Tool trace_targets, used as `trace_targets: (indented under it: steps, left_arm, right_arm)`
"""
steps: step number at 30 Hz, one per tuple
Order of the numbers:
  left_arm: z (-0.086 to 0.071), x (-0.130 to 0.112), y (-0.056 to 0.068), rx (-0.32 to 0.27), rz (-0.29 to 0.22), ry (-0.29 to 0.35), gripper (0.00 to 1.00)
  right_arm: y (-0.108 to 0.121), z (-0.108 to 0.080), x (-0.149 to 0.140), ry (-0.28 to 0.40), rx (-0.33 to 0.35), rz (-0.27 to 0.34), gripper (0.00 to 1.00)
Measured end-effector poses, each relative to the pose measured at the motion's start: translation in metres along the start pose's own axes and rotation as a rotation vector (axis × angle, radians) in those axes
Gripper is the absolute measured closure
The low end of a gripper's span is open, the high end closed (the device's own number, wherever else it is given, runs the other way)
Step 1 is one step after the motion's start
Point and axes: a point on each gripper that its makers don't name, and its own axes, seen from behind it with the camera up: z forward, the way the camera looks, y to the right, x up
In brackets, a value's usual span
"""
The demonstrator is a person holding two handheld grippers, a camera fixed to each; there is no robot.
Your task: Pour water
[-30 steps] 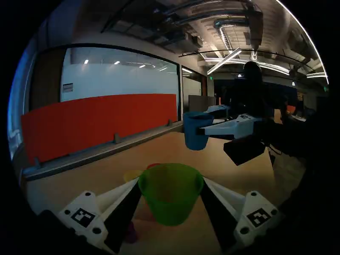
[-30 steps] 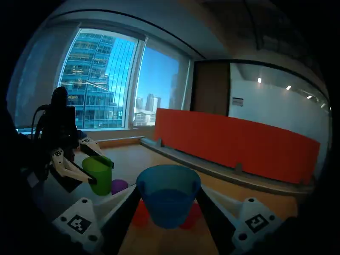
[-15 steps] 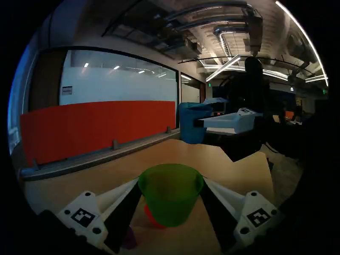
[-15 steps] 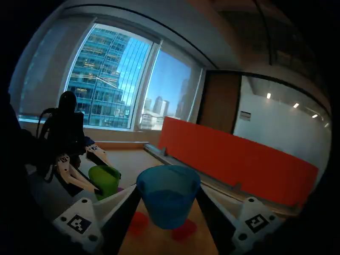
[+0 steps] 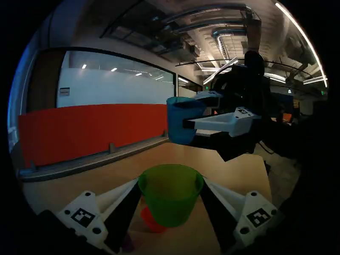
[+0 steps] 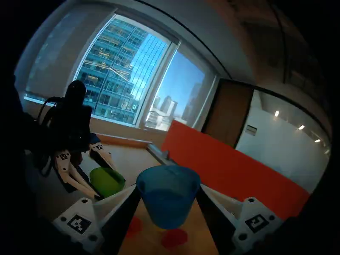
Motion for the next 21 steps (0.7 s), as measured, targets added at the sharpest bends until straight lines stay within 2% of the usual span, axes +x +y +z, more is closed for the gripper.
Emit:
trace_targets:
  steps: [15, 21]
  left_arm:
    - [0.006, 0.007, 0.013, -0.028, 0.013, 0.004, 0.12]
    - [0.009, 0.008, 0.014, -0.030, 0.012, 0.005, 0.12]
  right_arm:
    - [0.000, 0.009, 0.017, 0.014, -0.007, -0.178, 0.11]
    - [-0.005, 0.011, 0.020, 0.012, -0.006, -0.250, 0.11]
